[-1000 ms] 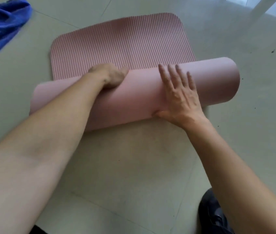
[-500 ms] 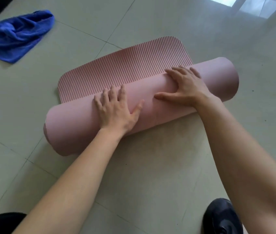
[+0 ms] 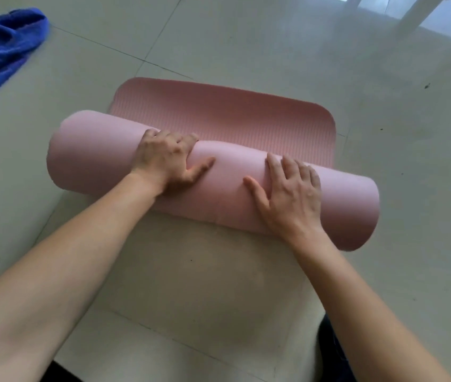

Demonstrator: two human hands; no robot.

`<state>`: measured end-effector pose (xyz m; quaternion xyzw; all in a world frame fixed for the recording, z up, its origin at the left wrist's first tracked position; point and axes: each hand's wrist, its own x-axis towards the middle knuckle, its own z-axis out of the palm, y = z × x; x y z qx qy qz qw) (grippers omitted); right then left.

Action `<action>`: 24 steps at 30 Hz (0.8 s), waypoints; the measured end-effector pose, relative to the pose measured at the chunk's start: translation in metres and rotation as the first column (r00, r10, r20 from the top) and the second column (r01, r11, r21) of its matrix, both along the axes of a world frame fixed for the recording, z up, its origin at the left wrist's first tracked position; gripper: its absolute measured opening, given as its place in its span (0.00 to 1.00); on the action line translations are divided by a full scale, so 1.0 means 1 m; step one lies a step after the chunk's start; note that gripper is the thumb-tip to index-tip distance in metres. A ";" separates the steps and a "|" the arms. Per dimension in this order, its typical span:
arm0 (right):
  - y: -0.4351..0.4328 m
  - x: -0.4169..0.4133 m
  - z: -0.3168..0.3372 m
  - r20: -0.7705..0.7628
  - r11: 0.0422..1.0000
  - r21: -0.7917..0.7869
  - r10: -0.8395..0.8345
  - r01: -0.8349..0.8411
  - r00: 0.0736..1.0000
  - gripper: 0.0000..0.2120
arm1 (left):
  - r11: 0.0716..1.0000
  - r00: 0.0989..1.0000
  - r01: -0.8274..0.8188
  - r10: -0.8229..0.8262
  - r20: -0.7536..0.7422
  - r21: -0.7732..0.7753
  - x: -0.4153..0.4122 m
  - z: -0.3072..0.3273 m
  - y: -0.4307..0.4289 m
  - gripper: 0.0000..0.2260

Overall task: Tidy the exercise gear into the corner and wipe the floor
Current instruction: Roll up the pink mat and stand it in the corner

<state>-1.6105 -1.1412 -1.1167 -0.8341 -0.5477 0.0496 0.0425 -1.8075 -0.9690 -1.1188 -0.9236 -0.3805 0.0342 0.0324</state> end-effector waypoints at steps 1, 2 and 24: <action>0.003 -0.004 -0.003 -0.018 0.999 0.018 -0.039 0.039 0.999 0.35 | 0.999 0.999 -0.034 0.034 -0.011 -0.009 0.004 -0.001 0.002 0.37; 0.006 -0.008 -0.004 -0.033 0.997 0.029 -0.066 0.067 0.997 0.35 | 0.997 0.998 -0.063 0.063 -0.023 -0.036 0.008 -0.001 0.006 0.38; 0.033 0.080 -0.036 -0.392 0.652 0.248 -0.609 0.717 0.690 0.49 | 0.962 0.972 -0.236 0.236 -0.013 -0.136 0.105 -0.019 0.045 0.30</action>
